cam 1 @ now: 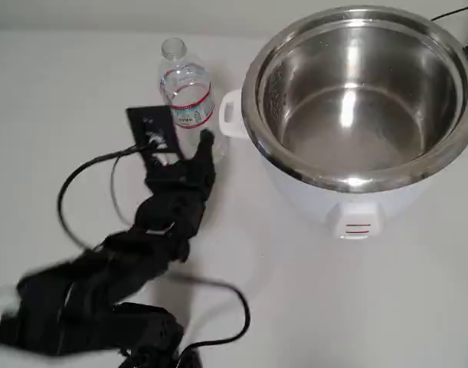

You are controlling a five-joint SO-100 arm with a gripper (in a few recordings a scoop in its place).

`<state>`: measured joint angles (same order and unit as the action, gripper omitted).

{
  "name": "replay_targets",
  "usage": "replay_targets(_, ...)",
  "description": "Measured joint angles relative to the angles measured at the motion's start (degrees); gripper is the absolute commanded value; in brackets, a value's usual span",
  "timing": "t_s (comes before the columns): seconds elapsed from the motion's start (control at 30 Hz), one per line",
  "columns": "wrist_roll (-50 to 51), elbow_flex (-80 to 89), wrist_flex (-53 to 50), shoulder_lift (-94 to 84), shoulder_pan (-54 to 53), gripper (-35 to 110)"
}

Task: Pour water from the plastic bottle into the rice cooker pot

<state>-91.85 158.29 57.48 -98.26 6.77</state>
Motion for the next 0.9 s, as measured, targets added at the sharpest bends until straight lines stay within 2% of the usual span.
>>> replay_targets(0.4,3.3,-19.8,15.6,29.9,-0.3,47)
replay_targets(0.53,4.4,-25.7,19.2,38.1,-0.6,26)
replay_targets(0.63,6.7,-28.3,21.3,41.3,-0.6,16)
replay_targets(0.73,7.3,-29.6,22.1,42.4,-0.6,11)
replay_targets(0.9,7.6,-29.9,22.2,42.5,-0.7,10)
